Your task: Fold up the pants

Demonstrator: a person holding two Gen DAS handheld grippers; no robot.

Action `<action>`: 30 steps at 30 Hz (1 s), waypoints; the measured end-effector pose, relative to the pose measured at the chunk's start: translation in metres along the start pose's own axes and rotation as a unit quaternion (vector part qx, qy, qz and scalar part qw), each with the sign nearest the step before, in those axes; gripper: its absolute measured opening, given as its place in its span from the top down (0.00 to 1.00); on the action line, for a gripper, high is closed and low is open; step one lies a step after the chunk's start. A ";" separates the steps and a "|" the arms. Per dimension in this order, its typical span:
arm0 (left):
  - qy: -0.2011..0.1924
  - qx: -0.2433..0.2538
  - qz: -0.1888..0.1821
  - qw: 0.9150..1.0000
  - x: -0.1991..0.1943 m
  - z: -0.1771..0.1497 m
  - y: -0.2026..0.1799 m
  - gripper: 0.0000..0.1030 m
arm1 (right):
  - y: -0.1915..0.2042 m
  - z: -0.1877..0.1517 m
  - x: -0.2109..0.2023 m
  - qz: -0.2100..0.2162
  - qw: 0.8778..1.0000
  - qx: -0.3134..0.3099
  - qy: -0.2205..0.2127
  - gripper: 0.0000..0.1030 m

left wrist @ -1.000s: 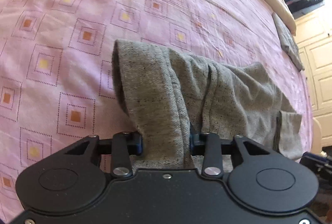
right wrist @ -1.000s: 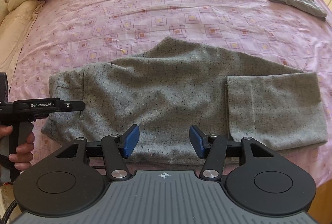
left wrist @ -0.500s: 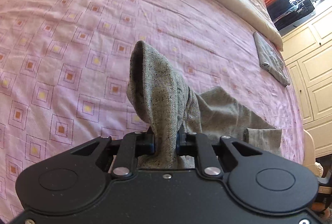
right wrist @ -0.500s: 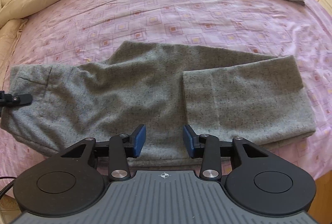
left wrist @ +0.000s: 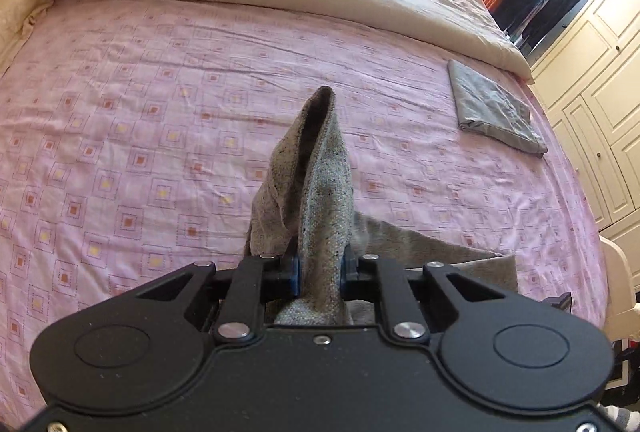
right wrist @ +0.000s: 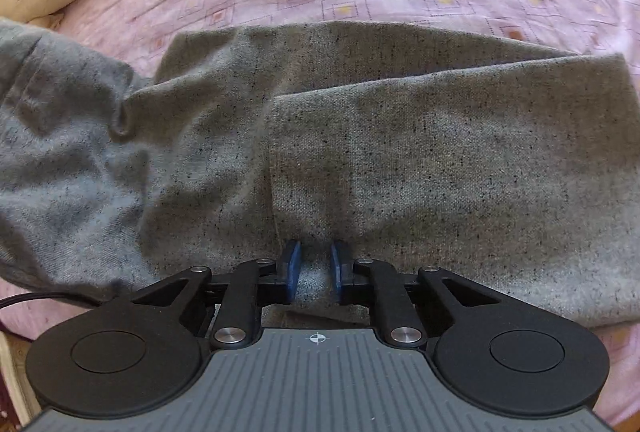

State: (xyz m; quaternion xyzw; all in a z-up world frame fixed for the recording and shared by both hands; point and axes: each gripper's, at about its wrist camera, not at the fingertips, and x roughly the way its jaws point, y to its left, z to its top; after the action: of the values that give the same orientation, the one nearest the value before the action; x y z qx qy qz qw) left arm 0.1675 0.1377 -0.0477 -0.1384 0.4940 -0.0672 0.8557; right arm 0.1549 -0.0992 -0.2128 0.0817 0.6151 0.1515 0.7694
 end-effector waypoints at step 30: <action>0.080 0.034 0.211 0.974 0.071 -0.095 -0.077 0.37 | -0.125 0.052 -0.055 0.083 0.995 -0.019 -0.044 0.63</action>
State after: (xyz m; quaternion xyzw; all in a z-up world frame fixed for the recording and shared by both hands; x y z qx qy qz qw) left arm 0.1229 0.0300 -0.1283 0.0042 0.5763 0.0872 0.8126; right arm 0.2110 -0.2318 -0.1896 0.1245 0.5691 0.2230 0.7816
